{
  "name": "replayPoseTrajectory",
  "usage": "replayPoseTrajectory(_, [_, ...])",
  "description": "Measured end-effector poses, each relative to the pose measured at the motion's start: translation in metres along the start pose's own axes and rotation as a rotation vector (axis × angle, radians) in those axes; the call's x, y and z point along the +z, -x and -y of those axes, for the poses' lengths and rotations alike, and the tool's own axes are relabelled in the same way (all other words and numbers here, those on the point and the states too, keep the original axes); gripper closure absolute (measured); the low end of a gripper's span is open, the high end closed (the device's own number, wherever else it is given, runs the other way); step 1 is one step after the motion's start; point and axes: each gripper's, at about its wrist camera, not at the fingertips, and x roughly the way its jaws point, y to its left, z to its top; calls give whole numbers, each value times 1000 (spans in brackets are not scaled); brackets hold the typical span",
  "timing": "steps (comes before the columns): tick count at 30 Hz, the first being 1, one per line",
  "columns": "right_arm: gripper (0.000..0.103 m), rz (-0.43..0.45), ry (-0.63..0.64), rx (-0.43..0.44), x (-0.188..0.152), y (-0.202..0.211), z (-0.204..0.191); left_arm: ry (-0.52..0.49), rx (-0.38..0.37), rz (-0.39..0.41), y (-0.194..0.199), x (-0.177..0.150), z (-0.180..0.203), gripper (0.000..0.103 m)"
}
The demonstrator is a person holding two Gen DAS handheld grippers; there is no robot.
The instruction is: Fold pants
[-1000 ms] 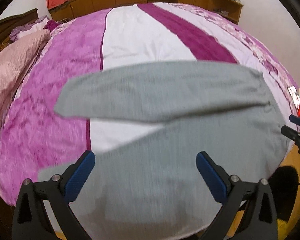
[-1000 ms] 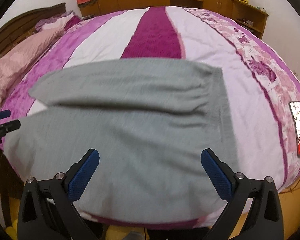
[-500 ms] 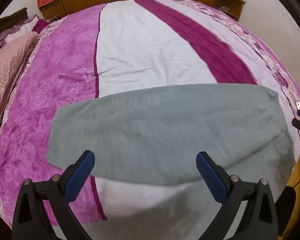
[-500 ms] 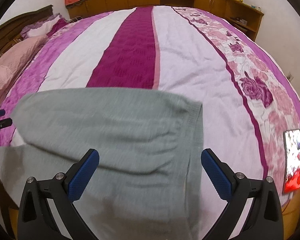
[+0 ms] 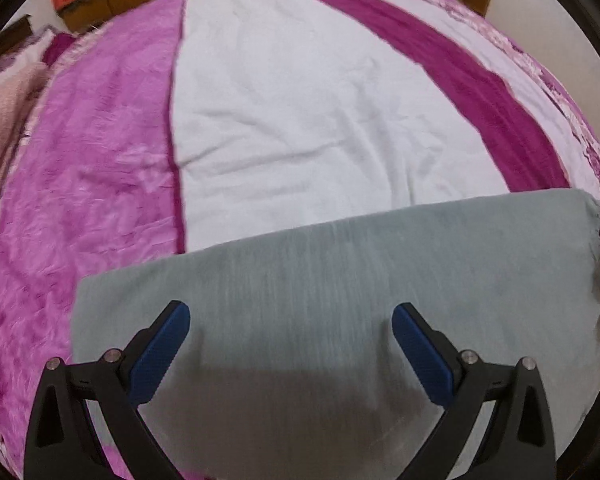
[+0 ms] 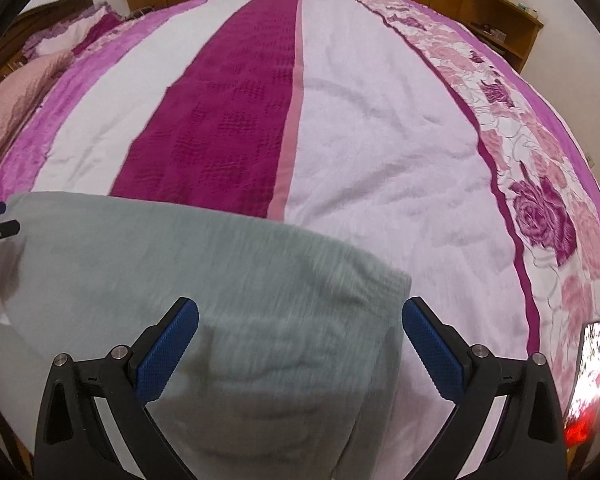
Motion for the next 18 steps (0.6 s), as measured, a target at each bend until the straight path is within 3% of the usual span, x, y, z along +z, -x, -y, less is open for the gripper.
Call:
replayPoseTrajectory(12, [4, -102, 69, -2, 16, -54, 5, -36, -68, -29, -44, 25, -12, 0])
replayPoseTrajectory(15, [3, -85, 63, 44, 16, -61, 10, -82, -73, -9, -53, 24, -12, 0])
replayPoseTrajectory(18, [3, -61, 87, 63, 15, -63, 11, -62, -90, -4, -58, 25, -14, 0])
